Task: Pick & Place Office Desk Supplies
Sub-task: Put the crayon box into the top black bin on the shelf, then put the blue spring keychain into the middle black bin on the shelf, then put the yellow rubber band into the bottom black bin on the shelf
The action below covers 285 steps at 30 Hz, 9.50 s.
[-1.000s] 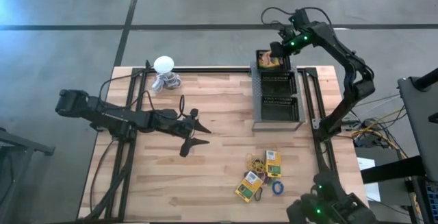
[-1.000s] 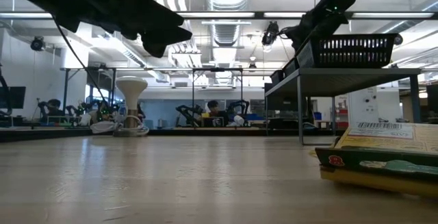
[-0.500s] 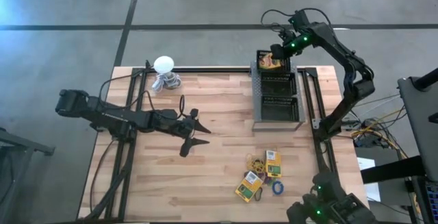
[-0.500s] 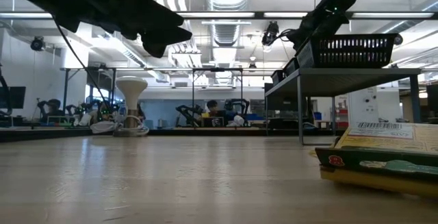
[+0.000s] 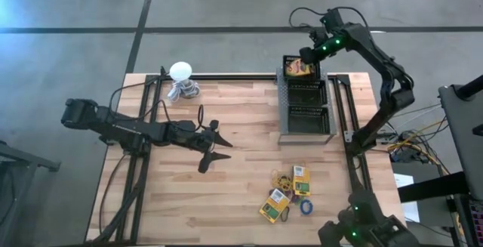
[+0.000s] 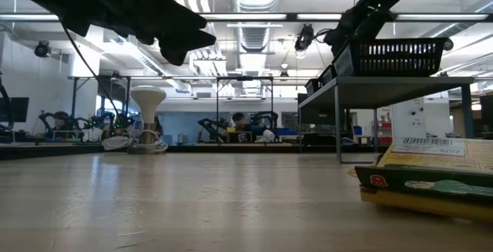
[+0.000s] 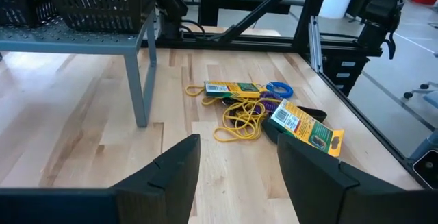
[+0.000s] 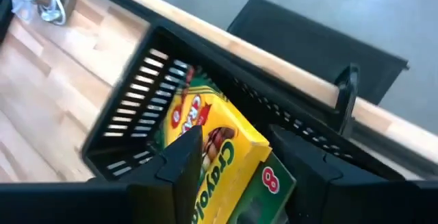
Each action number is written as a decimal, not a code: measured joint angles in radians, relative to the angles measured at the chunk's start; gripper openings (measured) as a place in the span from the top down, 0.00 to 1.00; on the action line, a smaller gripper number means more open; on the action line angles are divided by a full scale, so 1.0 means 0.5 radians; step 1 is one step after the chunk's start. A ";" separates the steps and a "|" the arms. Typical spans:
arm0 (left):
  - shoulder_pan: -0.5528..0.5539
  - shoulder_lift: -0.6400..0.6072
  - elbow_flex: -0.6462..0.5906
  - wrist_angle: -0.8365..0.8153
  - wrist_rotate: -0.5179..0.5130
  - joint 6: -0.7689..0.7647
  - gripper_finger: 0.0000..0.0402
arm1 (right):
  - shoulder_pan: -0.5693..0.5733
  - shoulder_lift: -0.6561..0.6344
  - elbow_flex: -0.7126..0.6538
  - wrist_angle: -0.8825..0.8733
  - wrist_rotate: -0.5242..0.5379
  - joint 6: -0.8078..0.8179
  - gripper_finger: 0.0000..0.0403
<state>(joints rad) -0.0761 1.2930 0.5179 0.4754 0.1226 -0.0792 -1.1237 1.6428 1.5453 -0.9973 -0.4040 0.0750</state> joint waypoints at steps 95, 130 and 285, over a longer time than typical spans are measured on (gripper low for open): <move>-0.278 1.114 0.405 0.624 -0.007 -0.015 0.50 | 4.505 0.075 -1.413 0.928 1.728 2.983 0.95; -0.312 1.112 0.404 0.577 -0.051 -0.054 0.50 | 2.793 -1.050 -1.835 2.868 2.221 -0.269 0.97; -0.317 1.112 0.404 0.484 -0.164 -0.164 0.50 | 3.322 -0.650 -0.494 0.777 2.858 0.153 0.98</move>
<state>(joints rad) -0.2348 1.8492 0.7197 0.7176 0.0406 -0.1612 0.5372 1.3180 1.2983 -0.6086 1.0251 0.1514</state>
